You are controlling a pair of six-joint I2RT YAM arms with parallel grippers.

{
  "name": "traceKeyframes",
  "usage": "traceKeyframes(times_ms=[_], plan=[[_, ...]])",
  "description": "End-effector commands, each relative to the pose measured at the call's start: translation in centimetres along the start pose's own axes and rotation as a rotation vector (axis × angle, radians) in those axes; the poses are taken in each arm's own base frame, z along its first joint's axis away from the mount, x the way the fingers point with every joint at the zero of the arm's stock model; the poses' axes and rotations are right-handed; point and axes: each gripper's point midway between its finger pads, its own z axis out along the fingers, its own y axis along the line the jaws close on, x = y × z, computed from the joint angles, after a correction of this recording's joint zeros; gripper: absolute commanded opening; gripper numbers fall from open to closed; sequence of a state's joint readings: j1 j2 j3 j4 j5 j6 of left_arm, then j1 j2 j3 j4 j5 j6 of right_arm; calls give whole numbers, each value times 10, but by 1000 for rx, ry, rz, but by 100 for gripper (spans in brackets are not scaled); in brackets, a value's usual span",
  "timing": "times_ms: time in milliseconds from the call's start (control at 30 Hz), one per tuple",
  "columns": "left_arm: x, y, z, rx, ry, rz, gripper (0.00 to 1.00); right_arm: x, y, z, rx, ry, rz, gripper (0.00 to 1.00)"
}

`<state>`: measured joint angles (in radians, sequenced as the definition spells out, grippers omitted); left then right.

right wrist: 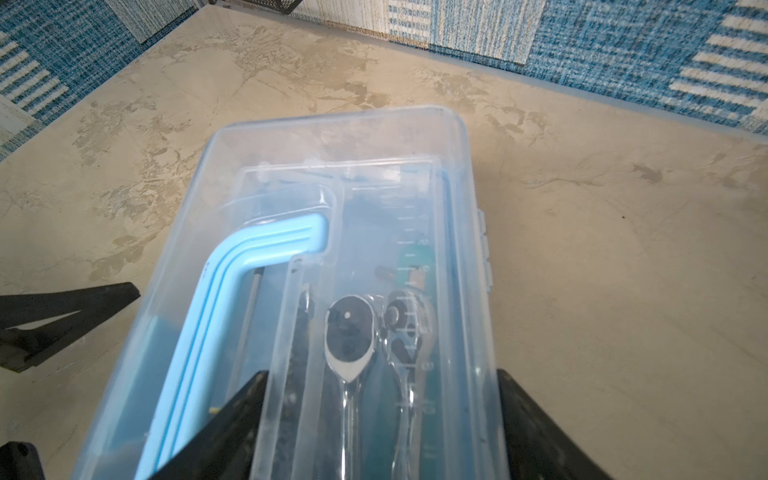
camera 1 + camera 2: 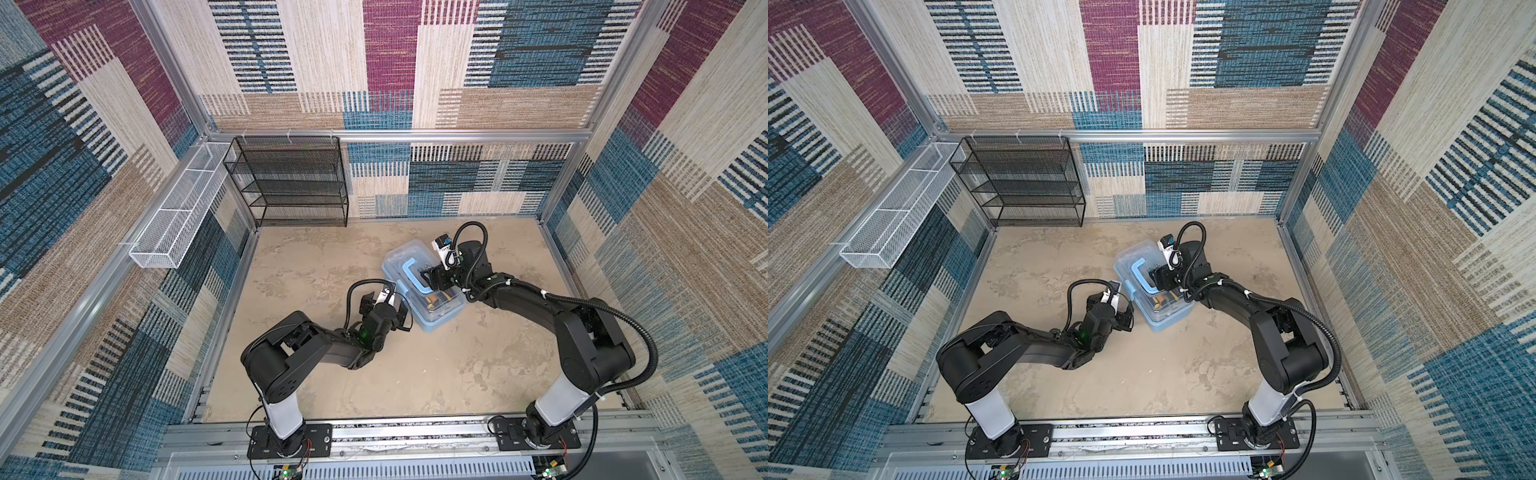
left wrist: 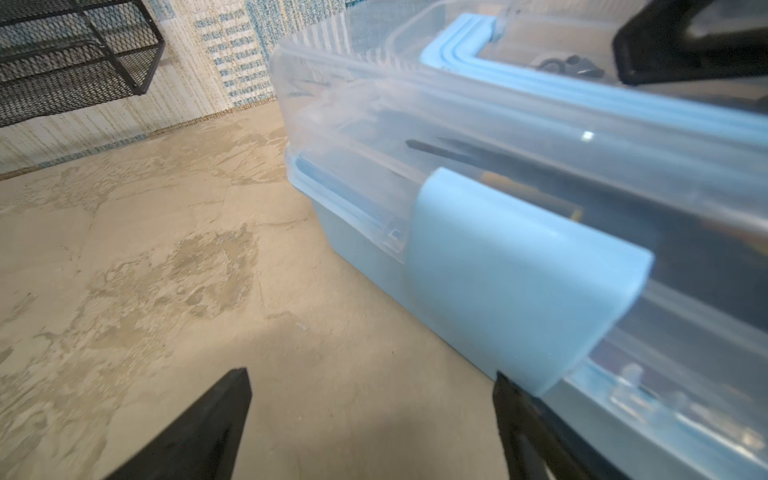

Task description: Pack the tool kit

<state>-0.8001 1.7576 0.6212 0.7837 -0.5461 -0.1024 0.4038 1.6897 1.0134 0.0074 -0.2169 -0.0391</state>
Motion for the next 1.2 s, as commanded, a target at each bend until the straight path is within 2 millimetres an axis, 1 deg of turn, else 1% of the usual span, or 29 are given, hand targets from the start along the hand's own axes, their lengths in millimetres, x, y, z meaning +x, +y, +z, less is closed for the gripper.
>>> traceKeyframes(times_ms=[0, 267, 467, 600, 733, 900, 1000, 1167], plan=[[-8, 8, -4, -32, -13, -17, 94, 87, -3, -6, 28, 325, 85, 71], [-12, 14, -10, -33, -2, -24, 94, 73, 0, -5, 12, 286, 97, 72], [-11, 22, -14, -48, 8, -38, 94, 67, -3, -7, 32, 268, 95, 73], [-12, 24, -17, -48, 12, -49, 94, 53, -7, -9, 59, 222, 99, 75], [-14, 24, -17, -50, 16, -52, 94, 32, -8, -11, 66, 166, 94, 77], [-11, 24, -17, -47, 28, -57, 94, 6, -6, -17, 62, 101, 89, 80], [-9, 26, -19, -50, 33, -63, 94, -4, -6, -20, 62, 77, 88, 82], [-9, 28, -21, -51, 30, -65, 94, -13, -2, -22, 43, 57, 90, 85]])
